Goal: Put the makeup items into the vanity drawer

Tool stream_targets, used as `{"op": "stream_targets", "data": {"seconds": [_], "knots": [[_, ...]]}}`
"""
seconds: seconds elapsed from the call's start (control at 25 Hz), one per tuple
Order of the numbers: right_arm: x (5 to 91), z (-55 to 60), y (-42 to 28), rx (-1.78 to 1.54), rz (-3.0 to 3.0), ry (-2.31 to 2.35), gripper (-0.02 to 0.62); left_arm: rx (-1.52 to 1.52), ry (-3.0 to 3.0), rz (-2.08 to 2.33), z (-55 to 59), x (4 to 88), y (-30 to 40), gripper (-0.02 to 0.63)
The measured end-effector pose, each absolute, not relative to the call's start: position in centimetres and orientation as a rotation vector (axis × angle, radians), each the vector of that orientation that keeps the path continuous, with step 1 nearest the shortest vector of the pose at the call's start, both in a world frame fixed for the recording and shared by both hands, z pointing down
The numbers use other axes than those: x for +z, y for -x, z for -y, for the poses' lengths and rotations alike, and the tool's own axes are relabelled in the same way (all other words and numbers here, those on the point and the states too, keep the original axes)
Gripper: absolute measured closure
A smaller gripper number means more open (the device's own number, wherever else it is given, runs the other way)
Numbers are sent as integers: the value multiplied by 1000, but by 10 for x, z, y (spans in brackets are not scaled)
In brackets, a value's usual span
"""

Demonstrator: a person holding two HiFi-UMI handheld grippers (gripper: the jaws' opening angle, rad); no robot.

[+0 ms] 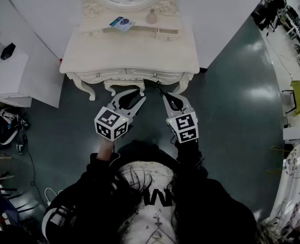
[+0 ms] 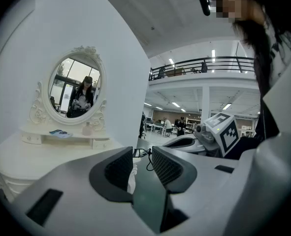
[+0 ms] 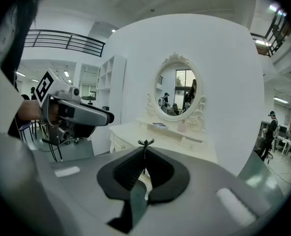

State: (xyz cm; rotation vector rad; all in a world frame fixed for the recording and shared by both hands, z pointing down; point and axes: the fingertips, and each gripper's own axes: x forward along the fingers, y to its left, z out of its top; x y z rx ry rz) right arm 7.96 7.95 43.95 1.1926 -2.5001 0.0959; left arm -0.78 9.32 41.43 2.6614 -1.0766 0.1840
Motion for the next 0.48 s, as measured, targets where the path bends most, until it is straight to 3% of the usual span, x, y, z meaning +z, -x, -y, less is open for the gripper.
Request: {"op": "stream_targets", "data": {"seconds": [0.48], "knots": [[441, -72, -59, 100, 2485, -1197, 577, 157, -2657, 1067, -84, 414, 31, 483]]}}
